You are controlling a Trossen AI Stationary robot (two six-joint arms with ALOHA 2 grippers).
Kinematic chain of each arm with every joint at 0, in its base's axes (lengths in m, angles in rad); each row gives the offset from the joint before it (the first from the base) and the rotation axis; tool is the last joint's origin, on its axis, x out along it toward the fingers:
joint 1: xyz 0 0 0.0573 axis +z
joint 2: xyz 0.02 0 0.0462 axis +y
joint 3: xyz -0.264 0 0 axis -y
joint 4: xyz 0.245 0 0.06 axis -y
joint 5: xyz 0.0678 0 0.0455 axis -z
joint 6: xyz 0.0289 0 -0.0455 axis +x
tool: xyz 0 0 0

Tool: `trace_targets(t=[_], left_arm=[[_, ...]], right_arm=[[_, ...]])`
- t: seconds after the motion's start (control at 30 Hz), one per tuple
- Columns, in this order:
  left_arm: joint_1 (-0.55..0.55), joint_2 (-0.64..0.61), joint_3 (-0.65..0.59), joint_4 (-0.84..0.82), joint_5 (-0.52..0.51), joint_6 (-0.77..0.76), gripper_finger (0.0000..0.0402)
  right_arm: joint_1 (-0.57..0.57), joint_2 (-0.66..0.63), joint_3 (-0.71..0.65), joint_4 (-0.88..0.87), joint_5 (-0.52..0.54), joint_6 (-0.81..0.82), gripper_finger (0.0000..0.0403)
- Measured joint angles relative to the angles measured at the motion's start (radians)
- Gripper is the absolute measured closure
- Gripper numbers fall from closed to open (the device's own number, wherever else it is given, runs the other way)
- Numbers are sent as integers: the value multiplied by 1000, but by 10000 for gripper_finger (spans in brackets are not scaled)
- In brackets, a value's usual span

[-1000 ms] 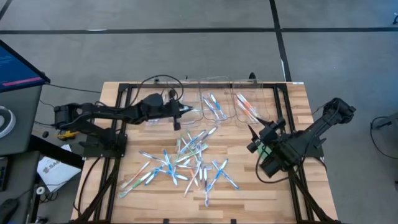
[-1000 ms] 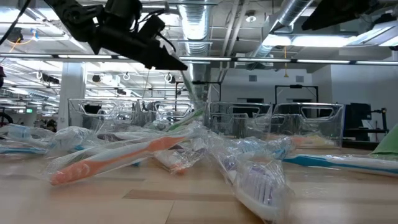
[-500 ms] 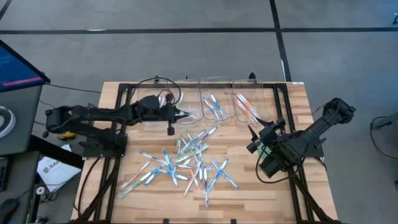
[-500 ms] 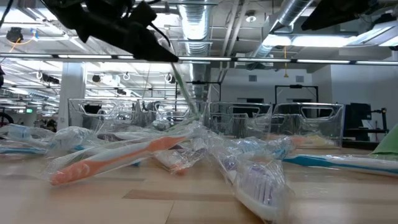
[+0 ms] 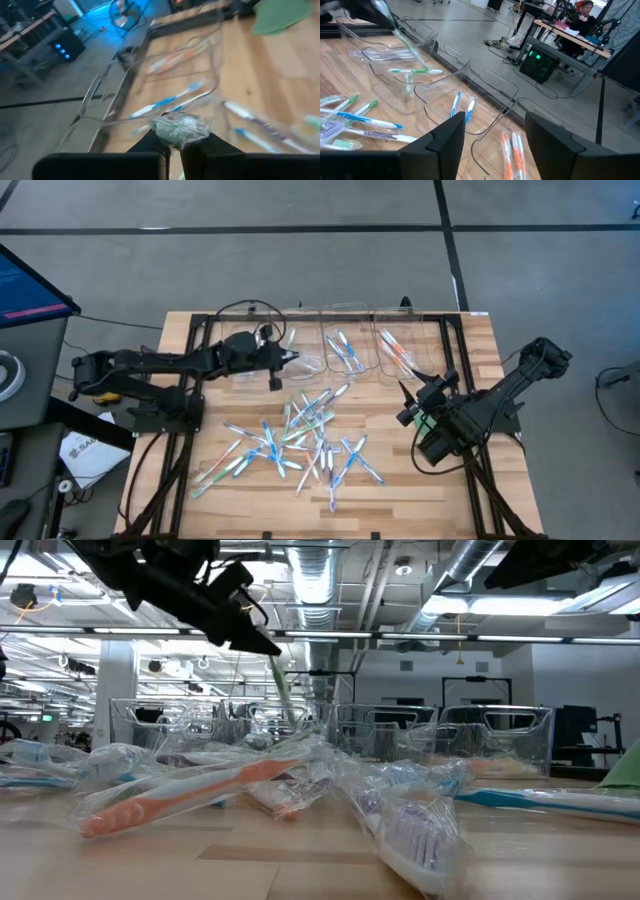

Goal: Pick & Place Toothbrushes
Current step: Put the green toothbrush into the middle left transparent bin, then put the blue toothbrush into the middle right transparent bin

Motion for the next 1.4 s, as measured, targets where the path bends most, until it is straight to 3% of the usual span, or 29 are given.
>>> trace_targets(t=[0.4, 0.57, 1.1, 1.4], left_arm=[[65, 172, 0, 186, -8, 157, 384], [93, 215, 0, 188, -15, 160, 375], [95, 225, 0, 193, -14, 157, 231], [95, 225, 0, 214, -14, 159, 204]], right_arm=[[-14, 0, 0, 3, 0, -26, 205], [-27, 0, 0, 4, 0, -26, 209], [-43, 0, 0, 36, -1, -26, 210], [-94, 0, 0, 70, -1, -27, 212]])
